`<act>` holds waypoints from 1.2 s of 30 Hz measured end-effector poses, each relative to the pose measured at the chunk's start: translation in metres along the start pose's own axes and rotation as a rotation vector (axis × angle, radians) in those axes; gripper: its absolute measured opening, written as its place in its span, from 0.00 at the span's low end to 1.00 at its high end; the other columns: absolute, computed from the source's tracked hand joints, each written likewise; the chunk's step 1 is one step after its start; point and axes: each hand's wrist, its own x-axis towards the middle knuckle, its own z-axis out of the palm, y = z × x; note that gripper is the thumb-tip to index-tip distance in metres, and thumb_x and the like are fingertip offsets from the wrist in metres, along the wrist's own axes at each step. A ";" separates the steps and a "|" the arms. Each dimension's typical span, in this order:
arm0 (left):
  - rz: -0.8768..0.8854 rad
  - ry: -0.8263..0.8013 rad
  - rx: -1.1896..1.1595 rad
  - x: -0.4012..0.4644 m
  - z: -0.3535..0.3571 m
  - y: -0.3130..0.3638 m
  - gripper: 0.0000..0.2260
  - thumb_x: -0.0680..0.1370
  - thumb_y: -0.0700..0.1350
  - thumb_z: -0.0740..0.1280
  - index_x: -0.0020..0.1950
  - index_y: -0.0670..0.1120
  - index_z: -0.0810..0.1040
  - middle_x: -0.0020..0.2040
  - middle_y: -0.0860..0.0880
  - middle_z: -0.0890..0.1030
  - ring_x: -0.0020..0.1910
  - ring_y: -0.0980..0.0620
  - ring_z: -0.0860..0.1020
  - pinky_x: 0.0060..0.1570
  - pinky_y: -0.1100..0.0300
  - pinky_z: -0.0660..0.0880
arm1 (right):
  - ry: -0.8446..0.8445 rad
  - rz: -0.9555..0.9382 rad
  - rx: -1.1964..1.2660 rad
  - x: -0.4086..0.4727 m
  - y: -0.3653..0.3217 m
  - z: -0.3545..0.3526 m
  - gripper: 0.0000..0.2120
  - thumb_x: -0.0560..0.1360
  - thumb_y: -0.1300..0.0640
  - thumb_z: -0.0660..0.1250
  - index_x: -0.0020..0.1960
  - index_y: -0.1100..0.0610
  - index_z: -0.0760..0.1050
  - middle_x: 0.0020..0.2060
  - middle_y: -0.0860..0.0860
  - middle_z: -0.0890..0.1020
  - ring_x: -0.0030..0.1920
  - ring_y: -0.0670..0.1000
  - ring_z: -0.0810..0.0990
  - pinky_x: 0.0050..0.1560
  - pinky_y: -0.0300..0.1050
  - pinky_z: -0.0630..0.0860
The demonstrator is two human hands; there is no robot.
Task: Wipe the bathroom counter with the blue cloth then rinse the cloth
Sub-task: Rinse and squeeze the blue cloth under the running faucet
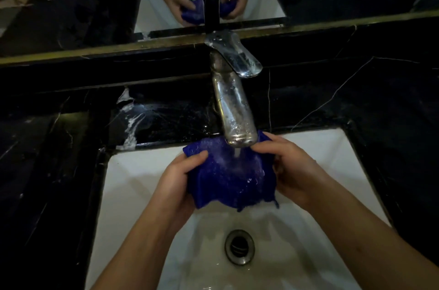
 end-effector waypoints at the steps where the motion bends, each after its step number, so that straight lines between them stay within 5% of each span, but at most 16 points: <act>1: 0.029 0.036 0.007 0.001 0.001 0.000 0.18 0.76 0.38 0.66 0.66 0.39 0.79 0.59 0.36 0.84 0.54 0.39 0.84 0.52 0.46 0.82 | 0.016 0.012 0.029 0.001 0.001 0.000 0.12 0.78 0.67 0.62 0.57 0.62 0.81 0.41 0.57 0.86 0.38 0.54 0.86 0.38 0.46 0.84; 4: 0.076 0.096 -0.021 -0.001 0.009 0.004 0.13 0.80 0.37 0.62 0.63 0.40 0.80 0.55 0.36 0.85 0.51 0.38 0.85 0.55 0.43 0.80 | 0.069 0.022 0.021 0.003 0.007 0.003 0.10 0.79 0.66 0.63 0.55 0.61 0.82 0.42 0.58 0.86 0.40 0.56 0.86 0.40 0.48 0.84; 8: 0.127 0.148 0.093 -0.001 0.014 0.007 0.09 0.83 0.39 0.61 0.57 0.46 0.81 0.46 0.43 0.87 0.41 0.45 0.85 0.40 0.51 0.82 | 0.119 -0.037 -0.157 0.005 0.013 0.007 0.10 0.82 0.59 0.63 0.60 0.56 0.80 0.51 0.58 0.87 0.50 0.60 0.87 0.51 0.56 0.83; 11: 0.174 0.179 0.120 0.001 0.021 0.002 0.10 0.83 0.40 0.61 0.56 0.48 0.80 0.45 0.46 0.87 0.41 0.49 0.85 0.38 0.54 0.81 | 0.241 -0.091 -0.348 0.013 0.020 0.014 0.09 0.84 0.49 0.60 0.54 0.46 0.79 0.46 0.49 0.87 0.48 0.54 0.86 0.53 0.54 0.82; 14: 0.215 0.235 0.134 0.004 0.038 -0.019 0.11 0.82 0.53 0.60 0.53 0.49 0.78 0.42 0.49 0.84 0.41 0.51 0.83 0.41 0.54 0.81 | 0.317 -0.132 -0.396 0.017 0.038 0.035 0.17 0.77 0.34 0.60 0.53 0.45 0.77 0.46 0.49 0.86 0.48 0.52 0.85 0.53 0.57 0.81; 16: 0.238 0.293 0.230 0.008 0.045 -0.032 0.19 0.80 0.62 0.58 0.48 0.47 0.77 0.42 0.46 0.83 0.42 0.46 0.82 0.46 0.45 0.80 | 0.421 -0.227 -0.414 0.011 0.054 0.055 0.16 0.77 0.36 0.62 0.52 0.47 0.79 0.43 0.47 0.86 0.42 0.43 0.85 0.44 0.48 0.81; 18: 0.343 0.363 0.354 0.009 0.044 -0.037 0.20 0.83 0.58 0.57 0.42 0.46 0.76 0.35 0.52 0.82 0.35 0.53 0.79 0.41 0.49 0.75 | 0.499 -0.320 -0.505 0.003 0.062 0.065 0.14 0.80 0.40 0.63 0.48 0.50 0.80 0.38 0.47 0.85 0.37 0.42 0.83 0.39 0.41 0.77; 22: 0.469 0.291 0.923 0.003 0.053 -0.044 0.22 0.82 0.60 0.49 0.44 0.49 0.78 0.39 0.51 0.83 0.37 0.52 0.81 0.39 0.51 0.78 | 0.528 -0.305 -0.527 0.005 0.060 0.042 0.12 0.80 0.47 0.66 0.42 0.52 0.79 0.35 0.47 0.84 0.35 0.41 0.81 0.38 0.43 0.75; 27: 0.370 0.171 0.749 0.014 0.043 -0.054 0.13 0.85 0.50 0.60 0.44 0.49 0.79 0.36 0.48 0.84 0.32 0.53 0.82 0.30 0.56 0.77 | 0.511 -0.320 -0.569 0.004 0.062 0.041 0.13 0.82 0.45 0.62 0.46 0.50 0.78 0.36 0.48 0.83 0.39 0.46 0.82 0.37 0.38 0.74; 30: 0.325 0.138 0.750 0.006 0.035 -0.055 0.10 0.85 0.48 0.60 0.45 0.53 0.78 0.37 0.53 0.83 0.36 0.56 0.81 0.35 0.59 0.79 | 0.535 -0.282 -0.623 0.004 0.066 0.048 0.14 0.82 0.42 0.61 0.51 0.50 0.79 0.38 0.47 0.84 0.39 0.44 0.83 0.40 0.37 0.77; 32: 0.258 0.177 0.687 0.002 0.039 -0.055 0.14 0.85 0.52 0.59 0.44 0.51 0.79 0.39 0.48 0.84 0.38 0.49 0.83 0.37 0.52 0.82 | 0.534 -0.302 -0.657 0.005 0.068 0.046 0.13 0.81 0.43 0.62 0.49 0.50 0.79 0.38 0.48 0.85 0.39 0.46 0.83 0.39 0.37 0.76; 36: 0.391 0.215 0.855 0.006 0.043 -0.044 0.13 0.85 0.50 0.59 0.45 0.49 0.79 0.37 0.49 0.84 0.37 0.51 0.82 0.36 0.57 0.79 | 0.533 -0.248 -0.564 0.004 0.065 0.047 0.14 0.83 0.46 0.59 0.47 0.51 0.78 0.38 0.49 0.83 0.40 0.48 0.82 0.36 0.39 0.73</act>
